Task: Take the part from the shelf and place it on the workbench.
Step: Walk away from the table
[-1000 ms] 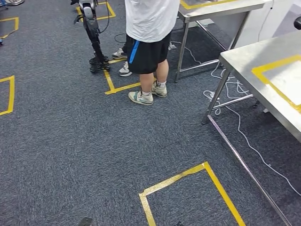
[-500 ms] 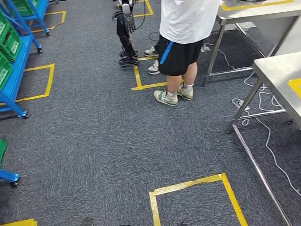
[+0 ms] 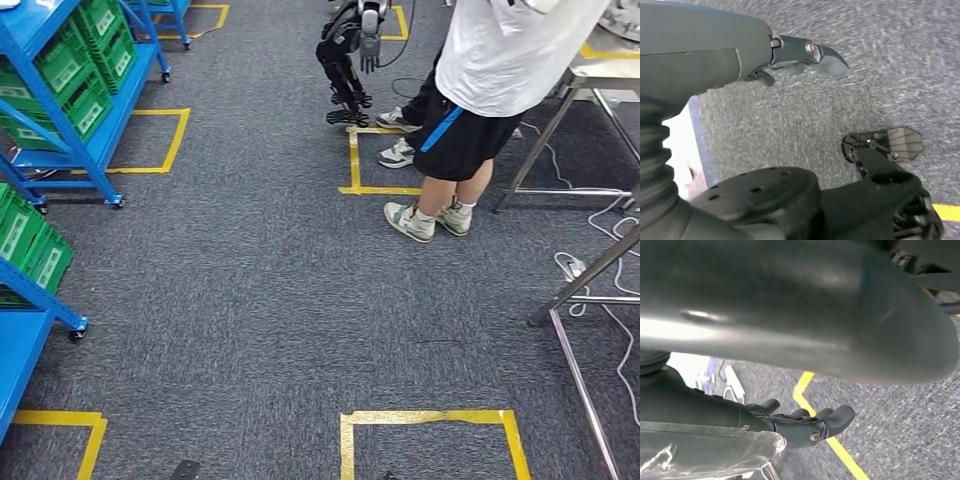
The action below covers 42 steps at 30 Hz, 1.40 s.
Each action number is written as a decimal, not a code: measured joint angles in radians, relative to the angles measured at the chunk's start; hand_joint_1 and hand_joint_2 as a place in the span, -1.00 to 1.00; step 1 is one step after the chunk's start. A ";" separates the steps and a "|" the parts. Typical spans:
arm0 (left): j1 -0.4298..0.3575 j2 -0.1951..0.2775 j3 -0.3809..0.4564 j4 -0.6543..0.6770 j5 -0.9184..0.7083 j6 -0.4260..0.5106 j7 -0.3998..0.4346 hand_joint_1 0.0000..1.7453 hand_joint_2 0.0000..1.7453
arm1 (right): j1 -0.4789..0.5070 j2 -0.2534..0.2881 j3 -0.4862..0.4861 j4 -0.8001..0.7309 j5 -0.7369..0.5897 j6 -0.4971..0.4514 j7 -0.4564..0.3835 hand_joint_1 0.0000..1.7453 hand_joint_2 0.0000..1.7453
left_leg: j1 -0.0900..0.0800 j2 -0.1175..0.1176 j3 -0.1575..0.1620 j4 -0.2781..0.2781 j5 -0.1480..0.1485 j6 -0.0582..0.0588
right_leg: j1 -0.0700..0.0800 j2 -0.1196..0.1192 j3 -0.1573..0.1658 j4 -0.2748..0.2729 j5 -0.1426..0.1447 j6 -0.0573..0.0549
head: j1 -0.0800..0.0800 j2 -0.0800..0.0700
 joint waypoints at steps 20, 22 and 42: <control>-0.009 -0.008 -0.001 0.000 -0.008 -0.015 0.006 -1.00 1.00 | -0.009 -0.002 -0.020 0.000 -0.010 -0.045 -0.020 -1.00 -1.00 | -0.014 0.106 -0.022 0.052 -0.007 -0.030 | 0.007 -0.088 0.132 -0.286 0.129 -0.041 | -0.014 0.000; -0.013 -0.009 -0.002 0.000 -0.011 -0.012 0.010 -1.00 1.00 | -0.008 -0.002 -0.032 0.000 -0.019 -0.047 -0.021 -1.00 -1.00 | -0.021 0.124 -0.006 0.012 -0.008 -0.022 | 0.013 -0.114 0.136 -0.286 0.123 -0.032 | -0.012 0.000; -0.003 -0.024 -0.003 0.000 -0.018 0.003 0.026 -1.00 1.00 | -0.003 -0.003 -0.075 0.000 -0.031 -0.033 -0.013 -1.00 -1.00 | -0.003 -0.011 -0.055 0.087 -0.046 -0.050 | -0.010 0.030 0.122 -0.290 0.148 -0.041 | -0.007 0.000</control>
